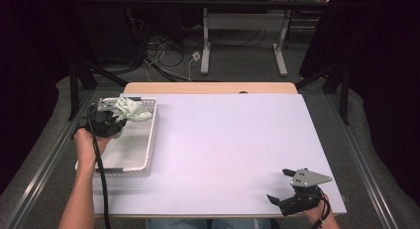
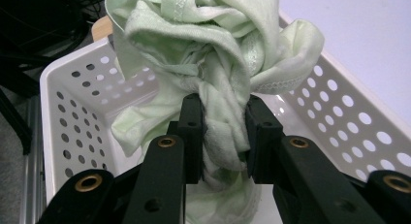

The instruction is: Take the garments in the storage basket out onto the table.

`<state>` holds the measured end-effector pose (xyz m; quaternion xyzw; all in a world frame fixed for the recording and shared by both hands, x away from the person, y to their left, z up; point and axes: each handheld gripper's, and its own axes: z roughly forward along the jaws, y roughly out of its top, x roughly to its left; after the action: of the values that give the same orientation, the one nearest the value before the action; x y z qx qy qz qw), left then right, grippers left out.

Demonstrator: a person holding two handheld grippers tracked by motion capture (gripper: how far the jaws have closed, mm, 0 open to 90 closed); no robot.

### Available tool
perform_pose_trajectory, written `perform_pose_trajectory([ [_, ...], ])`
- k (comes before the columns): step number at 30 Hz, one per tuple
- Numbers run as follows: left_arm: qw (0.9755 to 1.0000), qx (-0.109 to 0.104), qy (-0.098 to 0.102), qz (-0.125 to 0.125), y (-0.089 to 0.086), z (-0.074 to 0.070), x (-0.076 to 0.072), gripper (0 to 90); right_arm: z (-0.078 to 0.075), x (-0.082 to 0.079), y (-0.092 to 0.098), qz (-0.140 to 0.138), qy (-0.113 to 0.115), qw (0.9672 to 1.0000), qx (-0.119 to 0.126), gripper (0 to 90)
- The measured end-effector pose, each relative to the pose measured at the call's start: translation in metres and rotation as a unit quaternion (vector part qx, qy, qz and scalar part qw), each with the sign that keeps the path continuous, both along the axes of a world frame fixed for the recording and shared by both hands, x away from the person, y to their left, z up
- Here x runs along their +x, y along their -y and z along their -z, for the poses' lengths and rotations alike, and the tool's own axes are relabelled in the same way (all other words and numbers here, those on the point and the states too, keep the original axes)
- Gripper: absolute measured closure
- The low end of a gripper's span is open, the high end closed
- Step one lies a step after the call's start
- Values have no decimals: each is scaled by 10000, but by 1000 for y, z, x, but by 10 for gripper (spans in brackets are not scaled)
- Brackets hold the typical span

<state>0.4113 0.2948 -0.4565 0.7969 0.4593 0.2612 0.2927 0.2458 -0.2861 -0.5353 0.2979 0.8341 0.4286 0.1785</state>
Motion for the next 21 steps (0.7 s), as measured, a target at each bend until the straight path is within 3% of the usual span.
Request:
perform_pose_trajectory([
  [21, 9993, 86, 174, 315, 22, -13, -11, 729, 0, -1, 0, 7, 22, 10000, 17, 1],
])
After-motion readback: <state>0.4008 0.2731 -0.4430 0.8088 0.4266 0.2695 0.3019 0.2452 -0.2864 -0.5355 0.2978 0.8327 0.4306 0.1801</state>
